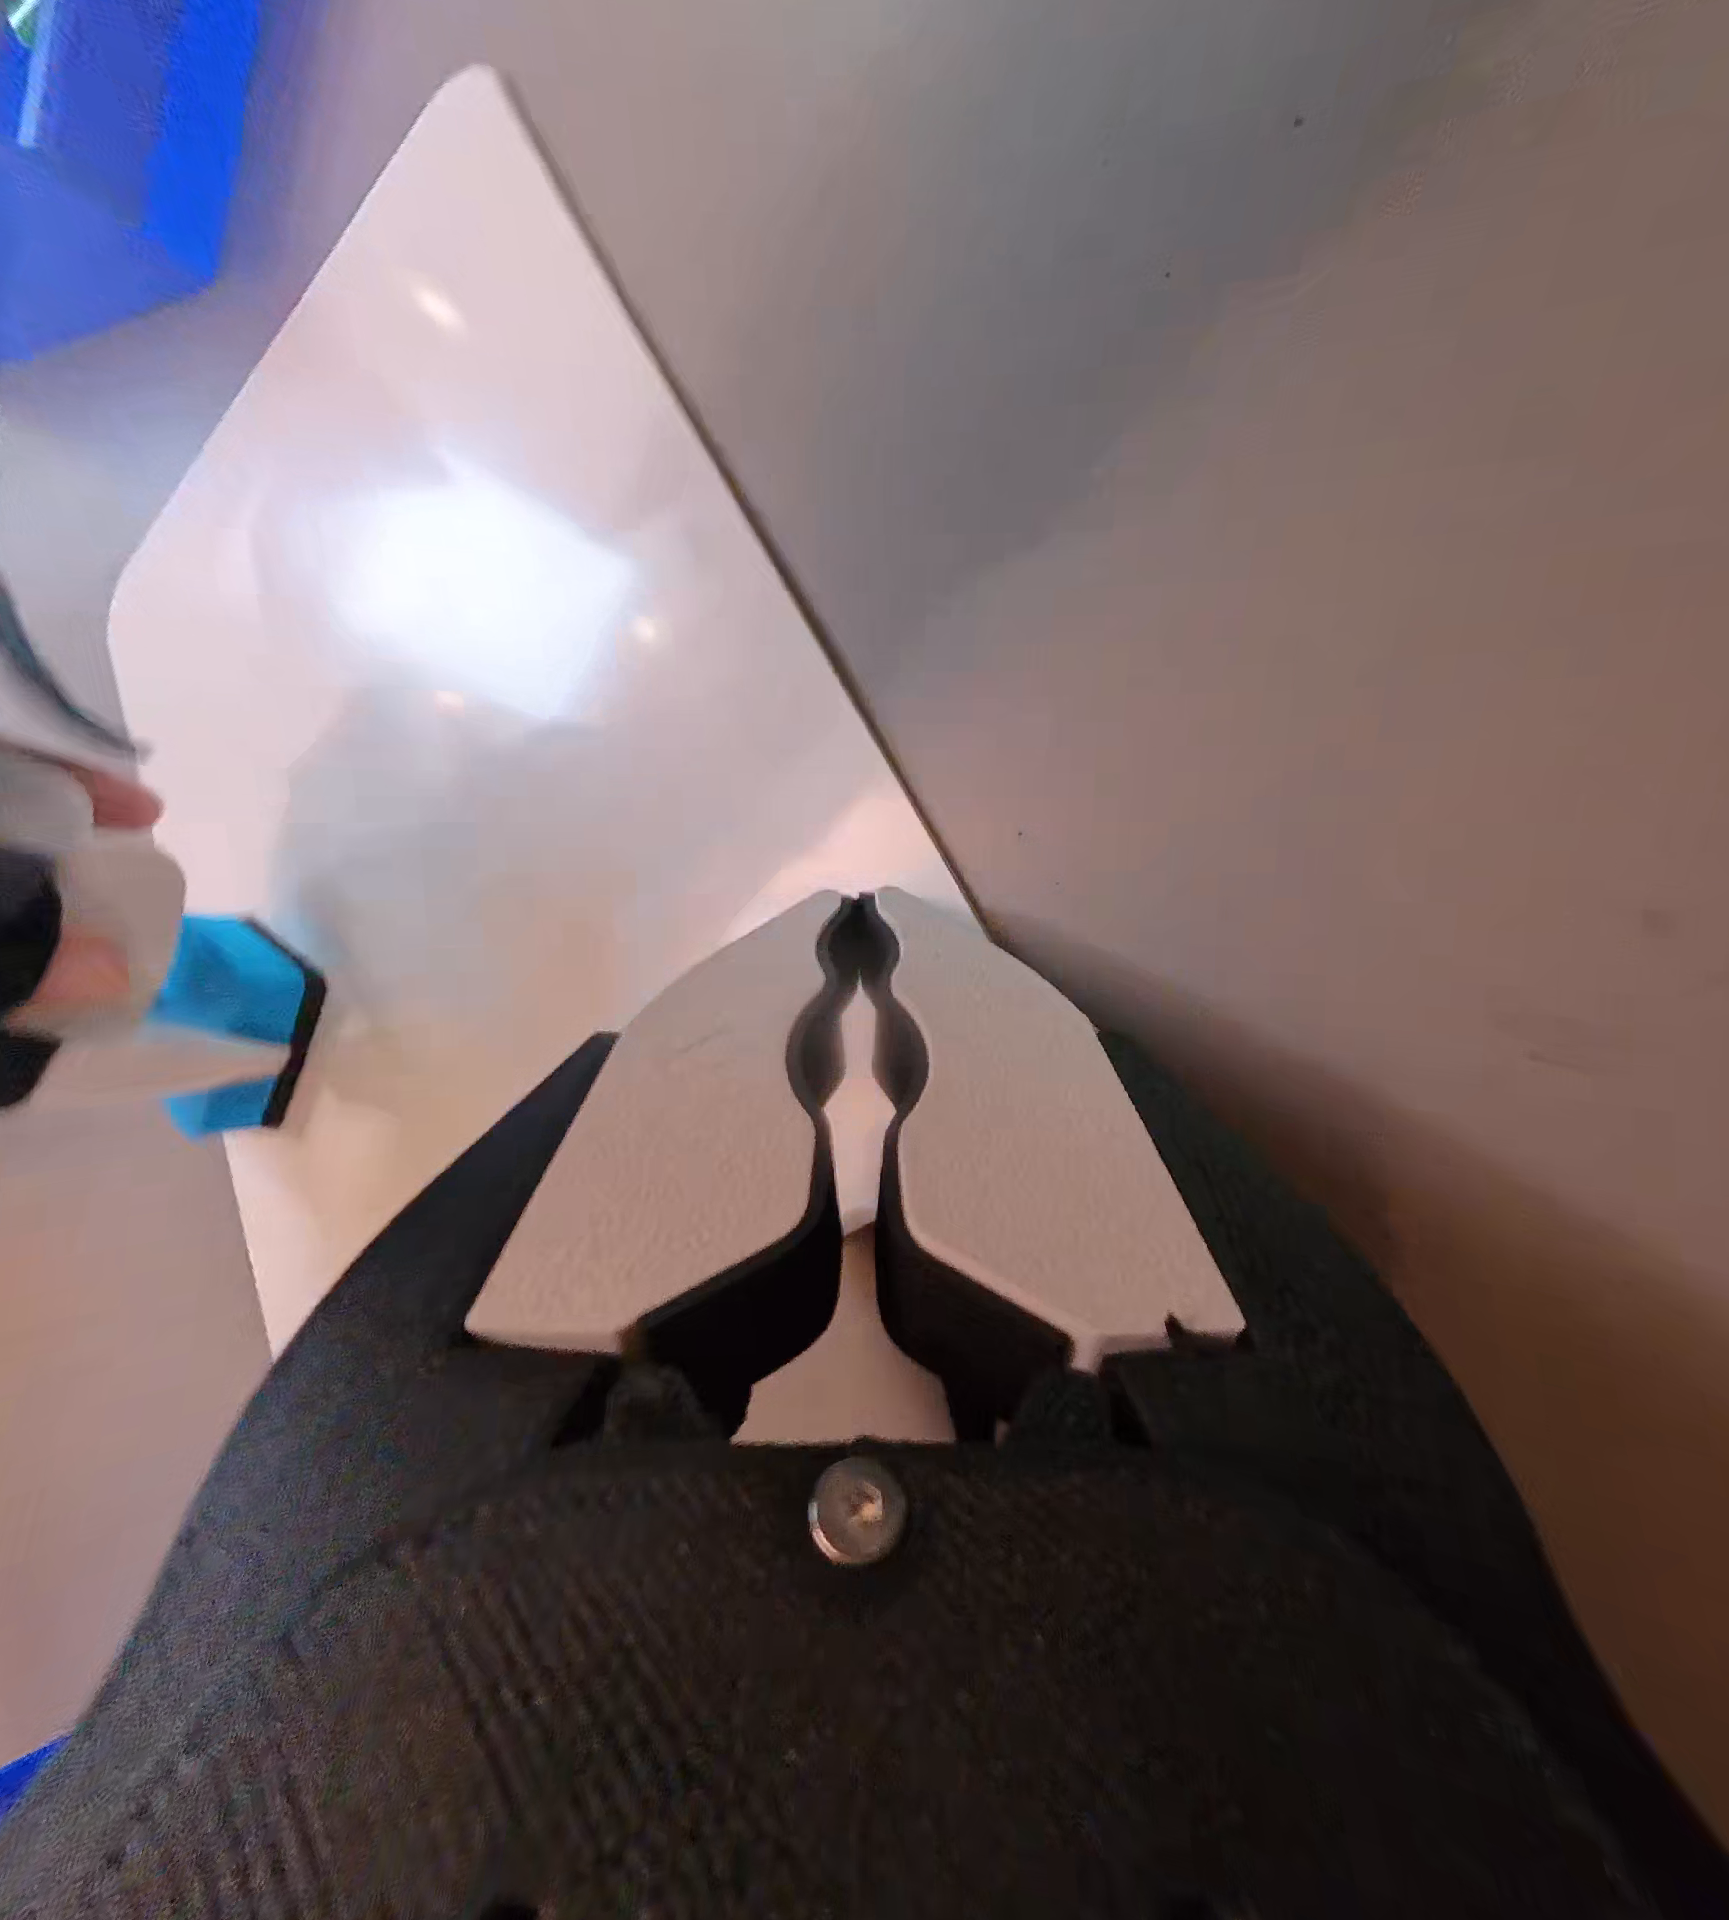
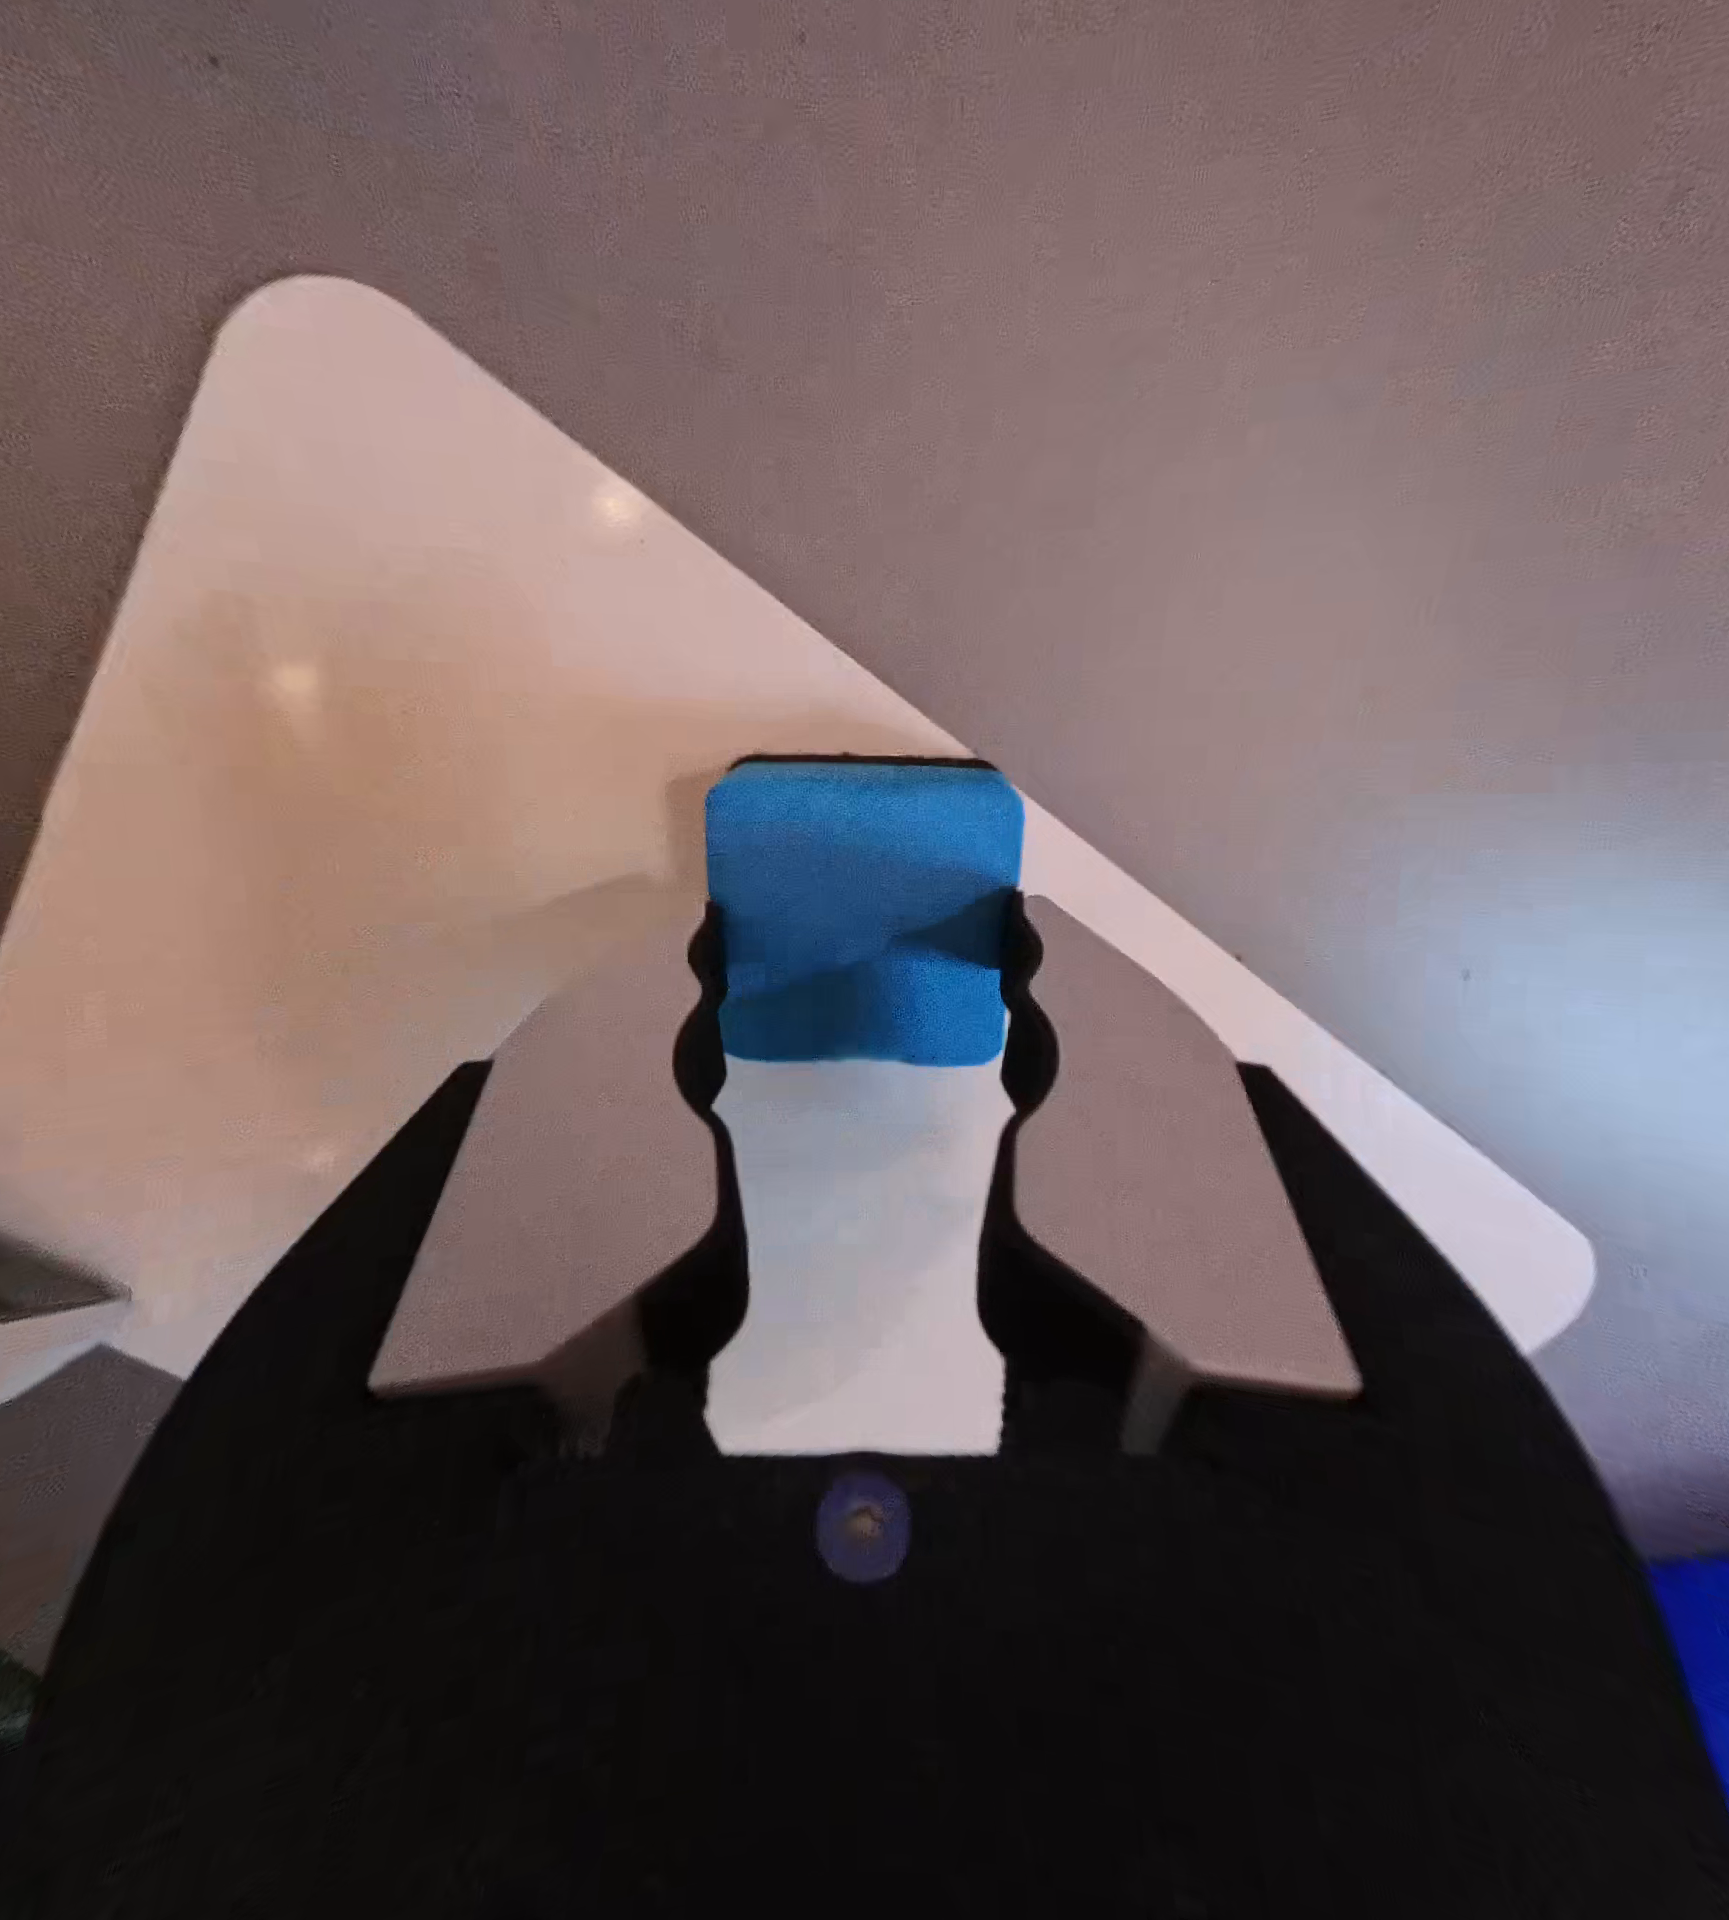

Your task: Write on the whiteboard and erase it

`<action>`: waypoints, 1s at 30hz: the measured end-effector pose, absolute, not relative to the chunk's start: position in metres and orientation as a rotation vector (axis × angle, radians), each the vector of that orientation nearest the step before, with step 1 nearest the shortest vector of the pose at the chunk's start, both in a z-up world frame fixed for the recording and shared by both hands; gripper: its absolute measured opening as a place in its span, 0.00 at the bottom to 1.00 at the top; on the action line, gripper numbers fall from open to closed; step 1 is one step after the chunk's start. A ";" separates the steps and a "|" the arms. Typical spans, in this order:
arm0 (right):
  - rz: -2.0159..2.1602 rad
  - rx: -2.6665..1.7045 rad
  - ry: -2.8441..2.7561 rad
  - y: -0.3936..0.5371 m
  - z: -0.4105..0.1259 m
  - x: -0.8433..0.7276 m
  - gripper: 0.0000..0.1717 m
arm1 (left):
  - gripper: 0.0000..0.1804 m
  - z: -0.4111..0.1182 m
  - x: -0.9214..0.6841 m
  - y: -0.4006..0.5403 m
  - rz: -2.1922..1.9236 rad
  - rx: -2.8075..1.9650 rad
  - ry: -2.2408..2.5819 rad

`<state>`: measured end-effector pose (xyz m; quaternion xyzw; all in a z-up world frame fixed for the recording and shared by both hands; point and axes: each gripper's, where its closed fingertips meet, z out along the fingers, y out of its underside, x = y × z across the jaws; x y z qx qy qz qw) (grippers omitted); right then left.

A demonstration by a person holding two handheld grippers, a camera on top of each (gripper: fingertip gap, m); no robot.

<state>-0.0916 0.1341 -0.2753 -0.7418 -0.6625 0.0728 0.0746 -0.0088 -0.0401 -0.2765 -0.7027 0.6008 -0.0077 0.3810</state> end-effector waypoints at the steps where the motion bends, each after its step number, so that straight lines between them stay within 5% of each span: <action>1: 0.201 -2.208 -2.004 0.129 -0.275 -0.084 0.30 | 0.01 -0.277 -0.008 -0.040 -0.030 -1.791 1.533; 6: 0.313 -1.748 -2.387 0.019 -0.274 -0.132 0.30 | 0.00 -0.276 -0.002 -0.044 -0.090 -1.801 1.524; 13: 0.172 -2.526 -1.544 0.217 -0.275 0.048 0.30 | 0.01 -0.276 -0.002 -0.045 -0.086 -1.807 1.516; 22: 0.403 -2.446 -1.857 0.087 -0.272 0.138 0.30 | 0.01 -0.276 -0.002 -0.044 -0.086 -1.820 1.505; 27: 0.306 -2.536 -1.362 0.172 -0.275 0.169 0.30 | 0.00 -0.276 -0.002 -0.046 -0.066 -1.811 1.516; 30: 0.295 -2.470 -1.533 0.165 -0.275 0.130 0.30 | 0.00 -0.276 -0.003 -0.045 -0.037 -1.802 1.530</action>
